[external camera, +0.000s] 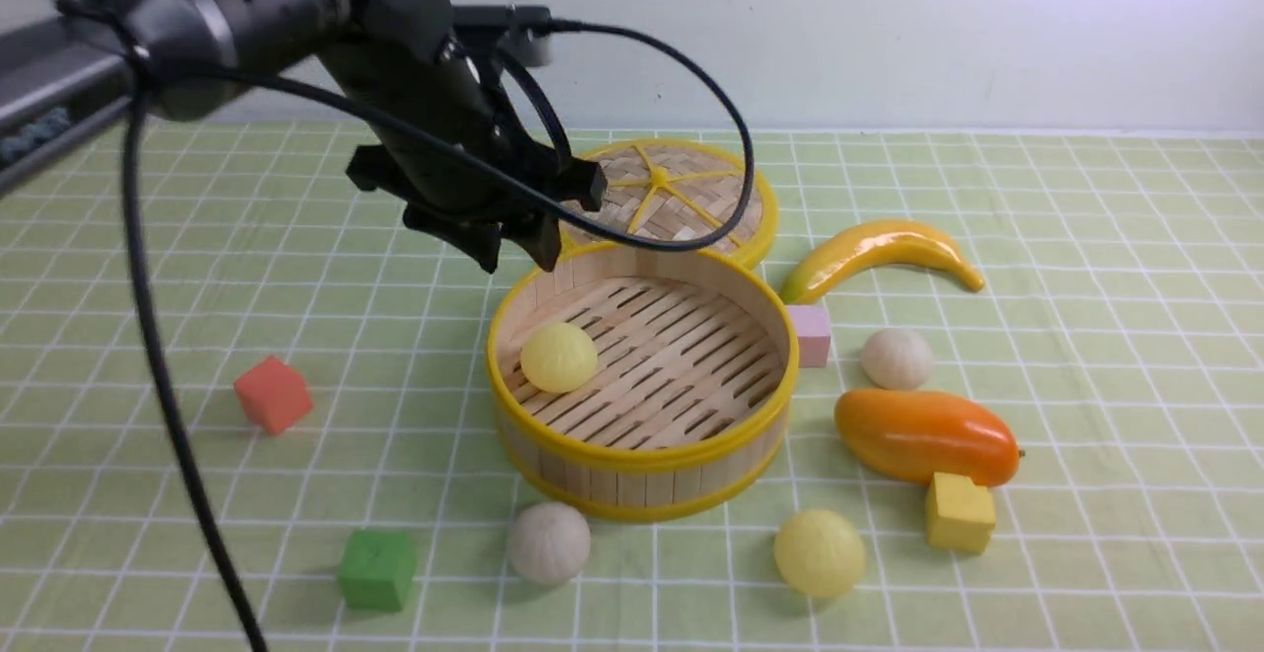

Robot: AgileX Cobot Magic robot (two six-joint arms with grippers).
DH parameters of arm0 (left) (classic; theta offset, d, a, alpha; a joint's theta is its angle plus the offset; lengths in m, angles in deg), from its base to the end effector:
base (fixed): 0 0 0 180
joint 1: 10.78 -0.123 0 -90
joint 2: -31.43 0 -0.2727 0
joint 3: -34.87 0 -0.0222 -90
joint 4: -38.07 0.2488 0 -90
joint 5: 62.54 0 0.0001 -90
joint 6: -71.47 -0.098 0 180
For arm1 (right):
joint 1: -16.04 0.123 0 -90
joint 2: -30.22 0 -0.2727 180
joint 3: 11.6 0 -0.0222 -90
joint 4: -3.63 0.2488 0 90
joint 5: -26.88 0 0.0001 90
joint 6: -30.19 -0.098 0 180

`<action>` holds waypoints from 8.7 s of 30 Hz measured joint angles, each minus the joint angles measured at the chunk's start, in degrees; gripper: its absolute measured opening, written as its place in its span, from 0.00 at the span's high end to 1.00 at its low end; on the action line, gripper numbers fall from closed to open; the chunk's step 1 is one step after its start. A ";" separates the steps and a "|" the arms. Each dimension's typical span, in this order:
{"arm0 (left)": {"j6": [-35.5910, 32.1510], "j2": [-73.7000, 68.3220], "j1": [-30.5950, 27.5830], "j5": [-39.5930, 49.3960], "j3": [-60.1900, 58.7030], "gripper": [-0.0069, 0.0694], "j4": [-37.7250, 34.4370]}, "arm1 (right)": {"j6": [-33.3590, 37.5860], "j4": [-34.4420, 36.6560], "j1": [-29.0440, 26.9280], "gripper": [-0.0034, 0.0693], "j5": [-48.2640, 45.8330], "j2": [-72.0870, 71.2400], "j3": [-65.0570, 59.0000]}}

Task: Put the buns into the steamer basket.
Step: Use the left arm to grab a steamed stuffed bun, then use the left arm to put the steamed stuffed bun into the steamer, then use the right arm to grab a steamed stuffed bun, then use the right arm to put the steamed stuffed bun into the steamer, then use the right arm to grab a steamed stuffed bun

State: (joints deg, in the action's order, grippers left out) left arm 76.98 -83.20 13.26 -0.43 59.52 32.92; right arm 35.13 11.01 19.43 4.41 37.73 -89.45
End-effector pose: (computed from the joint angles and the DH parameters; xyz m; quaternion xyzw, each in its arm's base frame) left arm 0.3696 -0.1734 0.3069 0.1454 0.9586 -0.1036 0.2218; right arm 0.0687 0.0089 0.1711 -0.0251 0.8068 0.0470 0.5885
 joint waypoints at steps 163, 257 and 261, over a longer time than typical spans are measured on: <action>3.39 94.24 11.82 -49.94 -91.75 0.92 -2.35 | -11.39 0.22 25.25 0.53 -27.56 104.22 73.74; 3.39 94.35 11.82 -49.94 -91.75 0.83 -2.35 | -3.98 4.71 6.50 0.46 -14.80 118.48 90.73; 3.39 94.35 11.82 -49.94 -91.75 0.82 -2.35 | -3.64 4.71 6.39 0.61 -14.33 119.79 90.78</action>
State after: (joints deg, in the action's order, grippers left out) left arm 80.36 11.16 25.08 -50.37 -32.23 30.57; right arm 31.49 15.72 25.82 -9.91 157.52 1.33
